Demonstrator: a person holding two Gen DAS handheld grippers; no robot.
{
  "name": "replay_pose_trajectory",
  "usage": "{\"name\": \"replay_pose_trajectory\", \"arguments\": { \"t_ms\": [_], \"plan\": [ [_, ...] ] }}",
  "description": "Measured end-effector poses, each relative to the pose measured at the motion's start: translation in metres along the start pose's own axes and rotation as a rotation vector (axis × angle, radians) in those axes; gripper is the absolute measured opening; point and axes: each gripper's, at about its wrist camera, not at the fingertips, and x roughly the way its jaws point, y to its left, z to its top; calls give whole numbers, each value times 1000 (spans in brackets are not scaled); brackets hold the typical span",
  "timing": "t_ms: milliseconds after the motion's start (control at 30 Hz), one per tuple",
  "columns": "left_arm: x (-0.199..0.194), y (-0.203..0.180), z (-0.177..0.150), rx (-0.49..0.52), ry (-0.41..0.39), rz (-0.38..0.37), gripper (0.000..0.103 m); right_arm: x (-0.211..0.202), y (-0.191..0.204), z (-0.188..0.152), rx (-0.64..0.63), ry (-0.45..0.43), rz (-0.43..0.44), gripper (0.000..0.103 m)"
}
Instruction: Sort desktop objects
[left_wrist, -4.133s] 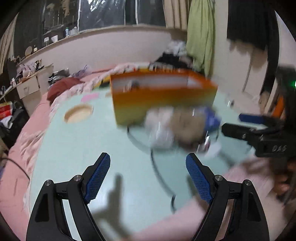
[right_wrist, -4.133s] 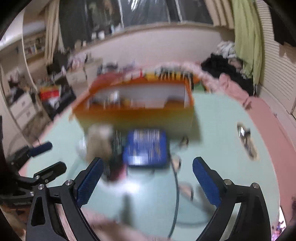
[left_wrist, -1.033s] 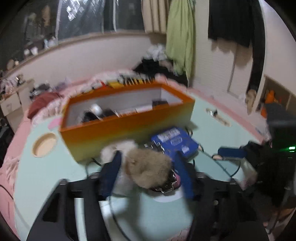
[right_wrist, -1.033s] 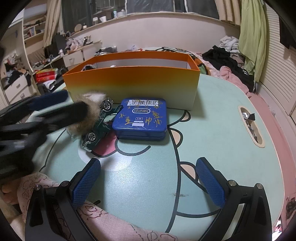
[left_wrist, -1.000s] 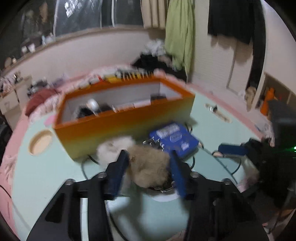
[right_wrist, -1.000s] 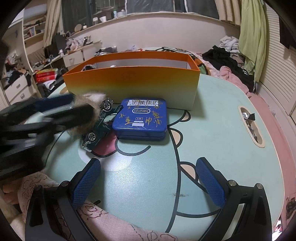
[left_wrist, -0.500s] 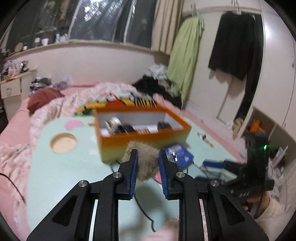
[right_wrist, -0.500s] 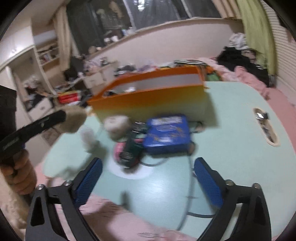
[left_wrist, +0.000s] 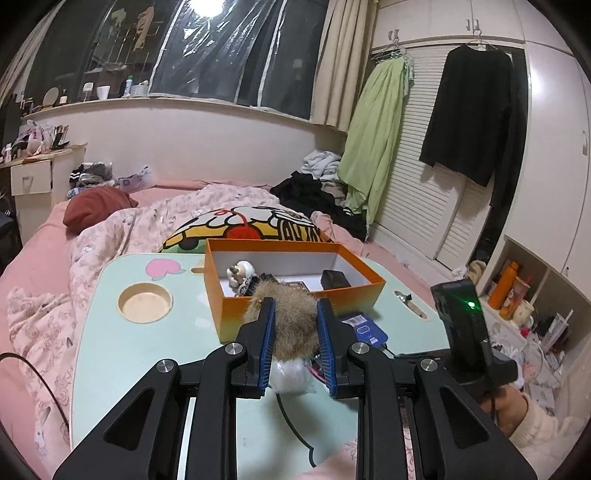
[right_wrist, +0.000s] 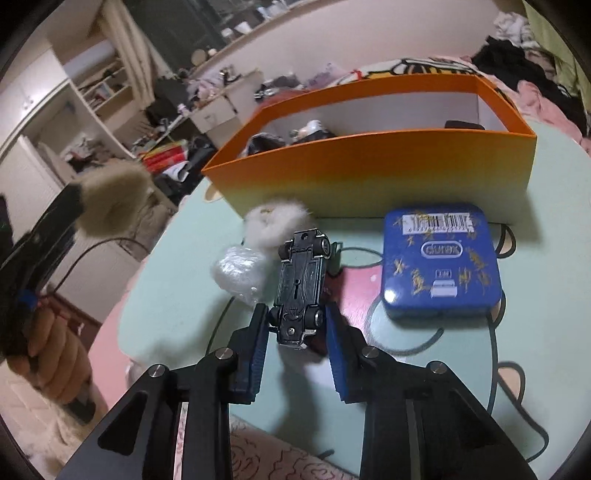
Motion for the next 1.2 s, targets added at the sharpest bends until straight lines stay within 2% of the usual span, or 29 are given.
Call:
{"name": "replay_pose_trajectory", "arguments": {
  "t_ms": [133, 233, 400, 500, 533, 600, 633, 700, 767, 800, 833, 900, 967, 1067, 1133, 1200],
  "plan": [
    [1, -7, 3, 12, 1, -7, 23, -23, 0, 5, 12, -104, 68, 29],
    [8, -14, 10, 23, -5, -13, 23, -39, 0, 24, 16, -160, 91, 29],
    [57, -23, 39, 8, 39, 4, 23, -55, -14, 77, 53, -252, 28, 29],
    [96, -18, 48, -8, 74, 48, 24, -42, -29, 104, 56, -254, -50, 29],
    [113, -14, 46, -16, 98, 65, 27, -31, -34, 110, 55, -234, -84, 30],
    [138, -6, 38, -41, 175, 112, 40, -25, -47, 108, 71, -192, -150, 45],
    [145, 0, 31, -63, 205, 128, 42, -19, -51, 106, 84, -180, -189, 52],
    [141, 4, 26, -73, 194, 113, 47, -23, -54, 94, 71, -209, -192, 55],
    [123, 5, 24, -68, 140, 115, 66, -35, -53, 86, 55, -252, -205, 69],
    [112, 4, 24, -62, 108, 132, 76, -42, -52, 81, 46, -277, -212, 72],
    [99, 3, 25, -51, 68, 145, 79, -50, -49, 76, 34, -299, -216, 77],
    [79, -1, 25, -32, 40, 153, 81, -64, -43, 61, 16, -327, -233, 83],
    [61, -4, 20, -9, 56, 141, 81, -73, -36, 42, -1, -327, -246, 90],
    [45, -7, -6, 29, 117, 154, 82, -70, -32, 10, -18, -258, -279, 91],
    [46, -10, -31, 61, 189, 179, 82, -63, -34, -9, -17, -202, -288, 91],
    [54, -10, -52, 73, 247, 203, 82, -52, -36, -24, -20, -150, -336, 91]
  ]
}}
